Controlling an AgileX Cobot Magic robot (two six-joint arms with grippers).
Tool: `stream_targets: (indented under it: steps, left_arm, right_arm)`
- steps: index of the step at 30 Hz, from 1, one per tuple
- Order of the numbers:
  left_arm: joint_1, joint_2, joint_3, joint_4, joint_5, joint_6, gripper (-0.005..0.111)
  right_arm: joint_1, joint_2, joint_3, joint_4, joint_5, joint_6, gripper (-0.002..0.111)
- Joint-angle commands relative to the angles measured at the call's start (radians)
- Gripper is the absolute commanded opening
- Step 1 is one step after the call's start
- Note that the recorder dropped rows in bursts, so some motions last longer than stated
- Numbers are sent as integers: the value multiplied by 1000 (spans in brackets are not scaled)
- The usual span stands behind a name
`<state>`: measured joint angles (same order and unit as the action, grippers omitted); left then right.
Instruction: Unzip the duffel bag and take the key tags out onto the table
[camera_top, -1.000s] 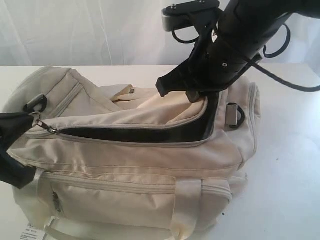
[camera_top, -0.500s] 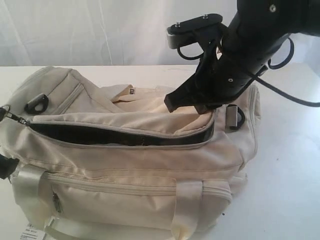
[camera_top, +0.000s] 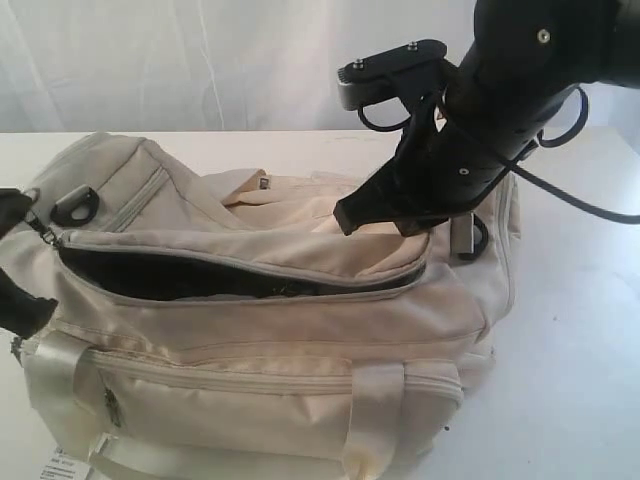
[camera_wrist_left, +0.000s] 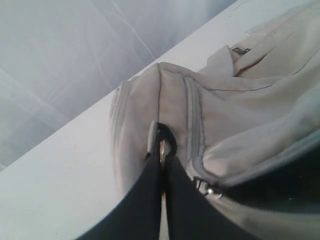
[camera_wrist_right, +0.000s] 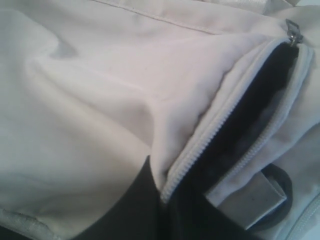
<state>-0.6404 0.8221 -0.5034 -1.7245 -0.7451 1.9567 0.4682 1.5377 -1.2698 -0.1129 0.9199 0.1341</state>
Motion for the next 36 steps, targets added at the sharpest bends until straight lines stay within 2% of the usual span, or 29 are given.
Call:
stream_targets:
  steps: [1, 6, 9, 17, 19, 23, 26, 29, 33, 35, 36]
  left_arm:
    - [60, 59, -9, -20, 202, -10, 0]
    - [194, 115, -9, -20, 446, -108, 0]
    - [283, 140, -9, -20, 532, -160, 0]
    - [451, 200, -11, -20, 863, -328, 0]
    - [505, 227, -26, 135, 993, -482, 0]
    - [624, 285, -156, 802, 1261, -1048, 0]
    - [661, 295, -272, 1081, 1381, -1262, 0]
    - [664, 295, -367, 1167, 1434, -1324, 0]
    - [664, 295, -433, 1170, 1468, -1324, 0]
    - [664, 295, -449, 1183, 1471, -1324, 0]
    - [664, 295, -451, 1189, 1471, -1324, 0]
  right_arm:
    - [-11, -12, 6, -17, 5, -2, 0]
    - [-11, -12, 6, -17, 16, -2, 0]
    - [-11, -12, 6, -17, 16, -2, 0]
    - [-11, -12, 6, -17, 13, -4, 0]
    - [-11, -12, 6, -17, 13, -6, 0]
    - [-11, -12, 6, -17, 5, -6, 0]
    - [-11, -12, 6, -17, -7, -6, 0]
    - [-11, -12, 6, -15, -10, -6, 0]
    - [-11, -12, 6, -12, -10, -6, 1]
    - [-11, -12, 4, 7, -1, -38, 6]
    - [-11, -12, 4, 60, 1, -86, 17]
